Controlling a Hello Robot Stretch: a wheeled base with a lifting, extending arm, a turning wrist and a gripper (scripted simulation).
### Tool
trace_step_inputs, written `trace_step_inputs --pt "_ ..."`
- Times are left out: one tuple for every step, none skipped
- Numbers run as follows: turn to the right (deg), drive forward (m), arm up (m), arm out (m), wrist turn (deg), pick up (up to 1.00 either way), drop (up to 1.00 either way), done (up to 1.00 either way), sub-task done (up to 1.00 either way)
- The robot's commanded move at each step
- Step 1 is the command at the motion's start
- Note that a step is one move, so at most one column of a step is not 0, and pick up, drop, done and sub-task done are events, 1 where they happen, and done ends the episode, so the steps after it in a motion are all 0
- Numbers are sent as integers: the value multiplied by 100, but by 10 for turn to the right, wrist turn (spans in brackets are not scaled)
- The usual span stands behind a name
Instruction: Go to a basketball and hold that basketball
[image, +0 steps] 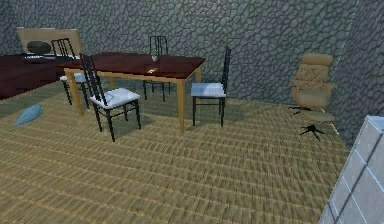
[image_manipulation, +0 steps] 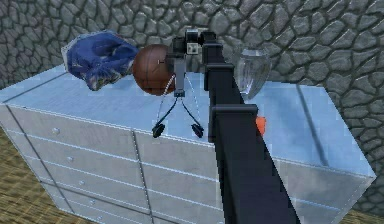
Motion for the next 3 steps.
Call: trace_step_inputs --pt "0 0 0 0 450 0 0 0 0" --pt "0 0 0 0 450 0 0 0 0" --pt "0 0 0 0 450 0 0 0 0"
